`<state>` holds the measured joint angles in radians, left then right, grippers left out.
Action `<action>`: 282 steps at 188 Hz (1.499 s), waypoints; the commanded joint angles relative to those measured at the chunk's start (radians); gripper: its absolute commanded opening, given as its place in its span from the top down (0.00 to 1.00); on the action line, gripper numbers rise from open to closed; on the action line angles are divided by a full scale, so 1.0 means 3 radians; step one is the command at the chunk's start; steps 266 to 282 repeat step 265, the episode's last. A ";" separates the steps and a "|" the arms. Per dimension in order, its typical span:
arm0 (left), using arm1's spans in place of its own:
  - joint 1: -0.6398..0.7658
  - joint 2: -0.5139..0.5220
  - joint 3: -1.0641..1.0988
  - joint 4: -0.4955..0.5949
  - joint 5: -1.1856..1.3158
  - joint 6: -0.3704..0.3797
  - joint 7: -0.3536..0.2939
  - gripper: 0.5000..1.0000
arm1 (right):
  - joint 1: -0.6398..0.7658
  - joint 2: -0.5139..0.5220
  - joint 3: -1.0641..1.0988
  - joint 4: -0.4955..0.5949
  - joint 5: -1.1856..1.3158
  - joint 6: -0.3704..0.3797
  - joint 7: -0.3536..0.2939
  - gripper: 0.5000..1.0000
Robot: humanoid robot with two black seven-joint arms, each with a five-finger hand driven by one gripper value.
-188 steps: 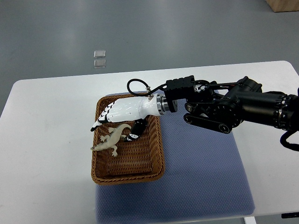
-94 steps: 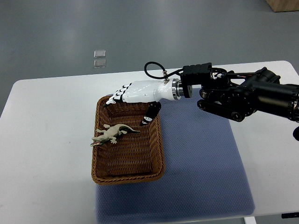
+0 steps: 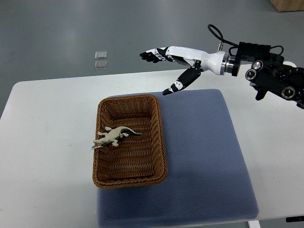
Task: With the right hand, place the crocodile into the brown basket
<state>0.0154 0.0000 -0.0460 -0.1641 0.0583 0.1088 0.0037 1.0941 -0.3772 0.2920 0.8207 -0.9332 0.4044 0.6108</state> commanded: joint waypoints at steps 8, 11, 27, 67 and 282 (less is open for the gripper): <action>0.0000 0.0000 0.0000 0.0000 0.0000 0.0000 0.0003 0.00 | -0.0282 -0.0098 0.0218 -0.0005 0.0554 0.0161 0.0000 0.14; 0.0000 0.0000 0.0000 0.0000 0.0000 0.0000 -0.0002 0.00 | -0.0328 -0.0103 0.0243 -0.0015 0.0646 0.0145 0.0000 0.14; 0.0000 0.0000 0.0000 0.0000 0.0000 -0.0005 -0.0002 0.00 | -0.0507 -0.0082 0.0341 -0.0087 0.1019 0.0155 -0.0139 0.14; 0.0000 0.0000 0.0000 0.0000 0.0000 0.0000 0.0003 0.00 | -0.0876 -0.0057 0.0443 -0.0128 0.2277 0.0436 -0.1100 0.14; 0.0000 0.0000 0.0000 0.0000 0.0000 0.0000 -0.0002 0.00 | -0.1060 -0.0036 0.0433 -0.0404 0.3868 0.0631 -0.1898 0.14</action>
